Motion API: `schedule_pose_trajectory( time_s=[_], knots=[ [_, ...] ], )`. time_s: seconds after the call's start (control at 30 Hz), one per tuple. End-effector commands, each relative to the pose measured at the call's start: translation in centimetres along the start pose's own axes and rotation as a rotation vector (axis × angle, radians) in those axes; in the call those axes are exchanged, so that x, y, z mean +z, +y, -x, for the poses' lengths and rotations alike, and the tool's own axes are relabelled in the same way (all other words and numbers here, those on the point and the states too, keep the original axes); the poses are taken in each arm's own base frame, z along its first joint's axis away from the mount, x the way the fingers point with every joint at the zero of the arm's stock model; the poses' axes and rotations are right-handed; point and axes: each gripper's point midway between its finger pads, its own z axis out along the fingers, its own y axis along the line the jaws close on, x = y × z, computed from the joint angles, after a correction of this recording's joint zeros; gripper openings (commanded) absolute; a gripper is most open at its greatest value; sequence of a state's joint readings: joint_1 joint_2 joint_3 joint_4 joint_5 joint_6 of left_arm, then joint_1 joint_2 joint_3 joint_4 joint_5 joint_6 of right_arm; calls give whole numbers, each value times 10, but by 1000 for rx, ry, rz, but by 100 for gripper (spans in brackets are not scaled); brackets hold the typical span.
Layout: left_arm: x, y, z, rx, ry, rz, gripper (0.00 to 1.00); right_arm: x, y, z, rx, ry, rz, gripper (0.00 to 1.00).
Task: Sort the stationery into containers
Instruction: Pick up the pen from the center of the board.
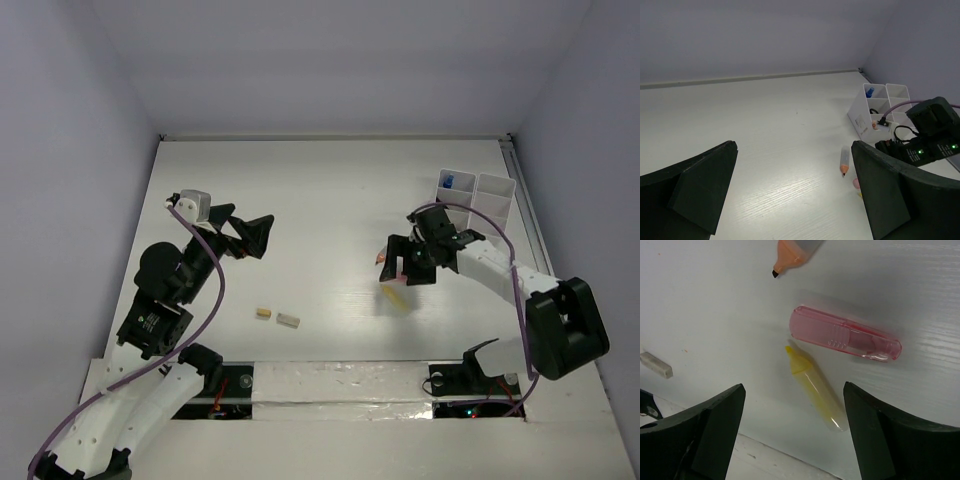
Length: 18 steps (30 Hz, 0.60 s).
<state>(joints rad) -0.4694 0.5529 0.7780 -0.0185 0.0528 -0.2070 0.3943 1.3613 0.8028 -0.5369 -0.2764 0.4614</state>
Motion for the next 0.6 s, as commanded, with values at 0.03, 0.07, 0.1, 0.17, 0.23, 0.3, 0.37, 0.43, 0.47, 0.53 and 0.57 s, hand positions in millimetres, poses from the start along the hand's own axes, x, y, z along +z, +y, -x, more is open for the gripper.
schedule_pose_trajectory(
  time_s=[0.03,0.07,0.1,0.17,0.23,0.3,0.37,0.43,0.47,0.53,0.57],
  knots=[
    [1,-6,12,6,-51,-32,98,12,7,10,22,-29,27,86],
    [1,-6,13,6,-52,-31,98,14,6,12,31,-35,19,89],
    [1,-6,12,6,-50,-32,98,18,1,15,39,-51,-6,91],
    [1,-6,12,6,-52,-33,98,21,-3,17,58,-62,-27,94],
    [1,-6,12,6,-50,-32,98,26,-9,21,72,-83,-52,95],
    [1,-6,12,6,-50,-32,98,30,-17,24,80,-100,-93,95],
    [1,-6,12,6,-52,-33,98,33,-18,28,80,-109,-106,95],
    [1,-6,12,6,-52,-33,98,35,-23,31,77,-116,-129,94],
    [1,-6,12,6,-50,-32,98,36,-23,33,74,-120,-134,93],
    [1,-6,12,6,-49,-32,98,39,-28,35,65,-114,-162,91],
    [1,-6,12,6,-49,-32,98,39,-27,38,60,-120,-164,90]
  ],
)
